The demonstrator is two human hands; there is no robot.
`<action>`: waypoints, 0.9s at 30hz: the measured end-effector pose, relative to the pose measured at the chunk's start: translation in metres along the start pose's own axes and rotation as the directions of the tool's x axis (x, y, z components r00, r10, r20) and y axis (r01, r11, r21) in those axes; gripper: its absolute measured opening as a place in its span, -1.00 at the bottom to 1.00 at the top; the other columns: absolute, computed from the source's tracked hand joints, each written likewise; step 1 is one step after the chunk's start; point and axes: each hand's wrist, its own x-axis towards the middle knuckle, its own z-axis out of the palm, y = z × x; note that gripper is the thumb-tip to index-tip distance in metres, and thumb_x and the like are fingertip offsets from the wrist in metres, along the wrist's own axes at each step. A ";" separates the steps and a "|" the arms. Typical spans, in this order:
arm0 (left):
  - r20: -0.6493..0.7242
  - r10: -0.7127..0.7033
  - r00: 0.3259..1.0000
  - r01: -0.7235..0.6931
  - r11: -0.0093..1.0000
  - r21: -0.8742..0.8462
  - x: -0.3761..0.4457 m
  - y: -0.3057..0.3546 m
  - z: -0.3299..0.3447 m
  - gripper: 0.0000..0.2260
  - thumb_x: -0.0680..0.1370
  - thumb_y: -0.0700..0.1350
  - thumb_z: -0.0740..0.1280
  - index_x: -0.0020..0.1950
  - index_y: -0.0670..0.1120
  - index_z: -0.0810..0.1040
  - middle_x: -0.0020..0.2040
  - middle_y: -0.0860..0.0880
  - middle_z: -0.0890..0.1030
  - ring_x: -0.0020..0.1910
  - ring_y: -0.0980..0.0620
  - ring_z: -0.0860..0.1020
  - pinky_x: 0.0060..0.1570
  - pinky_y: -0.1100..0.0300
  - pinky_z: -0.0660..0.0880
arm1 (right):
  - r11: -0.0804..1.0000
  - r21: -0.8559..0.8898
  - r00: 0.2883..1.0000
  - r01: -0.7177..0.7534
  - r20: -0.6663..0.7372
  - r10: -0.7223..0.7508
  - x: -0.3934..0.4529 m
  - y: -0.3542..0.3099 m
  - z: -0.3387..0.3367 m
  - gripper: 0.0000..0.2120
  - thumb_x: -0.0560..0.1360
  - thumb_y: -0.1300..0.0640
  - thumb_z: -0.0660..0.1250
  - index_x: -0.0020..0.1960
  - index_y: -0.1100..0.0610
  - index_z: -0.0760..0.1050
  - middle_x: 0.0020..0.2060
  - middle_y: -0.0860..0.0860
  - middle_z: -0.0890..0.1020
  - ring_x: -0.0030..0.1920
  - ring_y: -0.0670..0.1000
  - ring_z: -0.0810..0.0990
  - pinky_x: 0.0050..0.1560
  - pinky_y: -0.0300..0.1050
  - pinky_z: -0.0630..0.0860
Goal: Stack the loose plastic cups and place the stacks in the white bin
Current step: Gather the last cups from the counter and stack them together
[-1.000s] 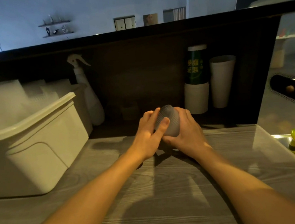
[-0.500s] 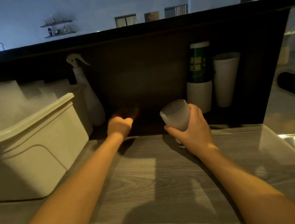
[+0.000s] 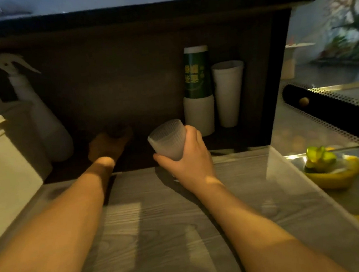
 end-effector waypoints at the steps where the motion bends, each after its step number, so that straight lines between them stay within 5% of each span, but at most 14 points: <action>1: -0.005 0.018 1.000 -0.018 1.000 -0.019 -0.003 0.003 0.000 -0.26 0.44 0.37 0.32 0.46 -0.08 0.40 0.42 -0.20 0.43 0.36 -0.27 0.41 0.34 -0.12 0.37 | 1.000 -0.001 1.000 -0.002 0.005 0.002 0.000 0.001 0.000 -0.24 0.32 -0.22 0.49 0.34 0.05 0.21 0.19 -0.02 0.37 0.22 0.03 0.40 0.14 0.04 0.48; 10: -0.140 0.124 0.982 -0.154 0.961 -0.230 -0.036 0.012 -0.012 -0.41 0.57 0.24 0.23 0.31 -0.24 0.51 0.26 -0.28 0.56 0.27 -0.25 0.50 0.31 0.01 0.40 | 1.000 0.007 1.000 -0.016 0.004 0.016 0.000 0.000 -0.002 -0.24 0.31 -0.23 0.49 0.32 0.05 0.22 0.18 -0.02 0.37 0.20 0.02 0.41 0.13 0.03 0.49; 17: -0.195 0.199 0.960 -0.267 0.859 -0.437 -0.062 0.001 -0.039 -0.73 0.50 -0.08 0.44 0.15 -0.13 0.54 0.03 -0.08 0.61 0.06 -0.08 0.59 0.00 0.20 0.50 | 1.000 -0.007 1.000 -0.020 0.017 0.020 0.000 -0.002 -0.003 -0.20 0.32 -0.21 0.50 0.37 0.07 0.20 0.24 0.01 0.37 0.24 0.05 0.41 0.18 0.07 0.48; 23: -0.085 0.214 0.973 -0.229 0.861 -0.454 -0.081 0.004 -0.081 -0.64 0.49 0.23 0.36 0.01 -0.06 0.53 0.01 -0.08 0.63 0.00 -0.06 0.61 -0.01 0.00 0.56 | 0.999 -0.044 0.998 0.025 0.054 -0.023 -0.002 -0.003 -0.001 -0.18 0.31 -0.19 0.52 0.40 0.04 0.19 0.26 0.00 0.36 0.26 0.03 0.39 0.16 -0.01 0.46; 27: -0.151 0.300 0.942 -0.336 0.847 -0.412 -0.099 0.010 -0.098 -0.73 0.57 0.08 0.32 0.16 -0.05 0.41 0.09 -0.05 0.59 0.03 0.04 0.57 -0.13 0.20 0.48 | 0.992 -0.078 0.990 0.098 0.106 -0.089 -0.003 -0.007 -0.001 -0.17 0.31 -0.19 0.53 0.41 0.02 0.19 0.26 0.00 0.36 0.25 0.01 0.39 0.15 -0.02 0.44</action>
